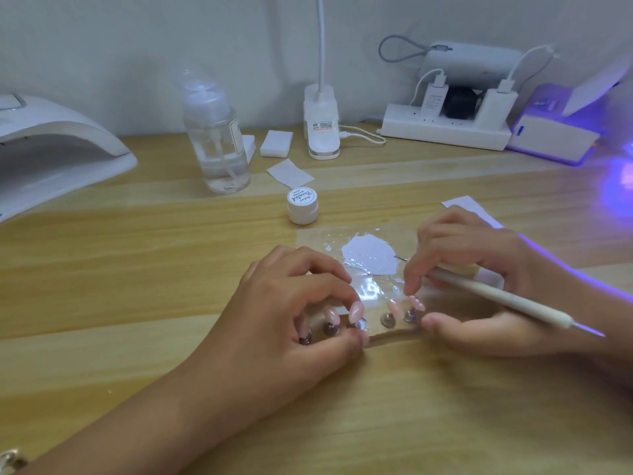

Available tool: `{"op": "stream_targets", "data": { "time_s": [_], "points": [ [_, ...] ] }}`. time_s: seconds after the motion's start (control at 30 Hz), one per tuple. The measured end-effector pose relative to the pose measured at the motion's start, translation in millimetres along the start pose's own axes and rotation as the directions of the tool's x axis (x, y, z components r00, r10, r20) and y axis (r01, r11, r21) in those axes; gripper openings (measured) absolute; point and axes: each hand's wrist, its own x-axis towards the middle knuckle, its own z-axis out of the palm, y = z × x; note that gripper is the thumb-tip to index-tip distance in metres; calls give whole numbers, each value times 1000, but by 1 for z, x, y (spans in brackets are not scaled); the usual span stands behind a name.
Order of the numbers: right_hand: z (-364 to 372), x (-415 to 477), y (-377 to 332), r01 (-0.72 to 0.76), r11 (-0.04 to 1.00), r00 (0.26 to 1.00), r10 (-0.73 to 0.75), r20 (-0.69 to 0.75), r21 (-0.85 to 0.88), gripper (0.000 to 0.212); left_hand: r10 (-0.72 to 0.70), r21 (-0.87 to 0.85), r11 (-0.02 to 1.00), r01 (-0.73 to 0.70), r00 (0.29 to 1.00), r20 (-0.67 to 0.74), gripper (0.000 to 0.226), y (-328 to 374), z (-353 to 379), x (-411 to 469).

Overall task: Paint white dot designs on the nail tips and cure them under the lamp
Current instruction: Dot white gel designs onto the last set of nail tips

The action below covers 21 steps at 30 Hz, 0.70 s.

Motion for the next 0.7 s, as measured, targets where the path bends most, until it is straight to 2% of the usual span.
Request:
{"op": "stream_targets", "data": {
  "time_s": [0.1,0.2,0.33,0.47,0.6,0.7],
  "points": [
    [-2,0,1,-21,999,1000,21,-9,-26,24,3,3,1000,-3,1000,-2,20,0,0,0],
    [7,3,-6,-18,998,999,15,-52,-62,21,7,19,1000,-7,1000,-6,20,0,0,0],
    [16,6,-11,3,985,990,-28,-141,-171,10,13,31,999,-12,1000,-15,20,1,1,0],
    [14,6,-17,77,961,981,-120,-150,-264,11,19,24,1000,-19,1000,-21,19,1,1,0],
    [13,7,-21,100,962,960,-161,-228,-255,7,28,11,1000,-28,999,-38,25,3,0,-1],
    [14,9,-26,71,984,956,-113,-269,-162,11,71,-126,989,-82,994,-86,34,7,-3,-1]
  ]
}}
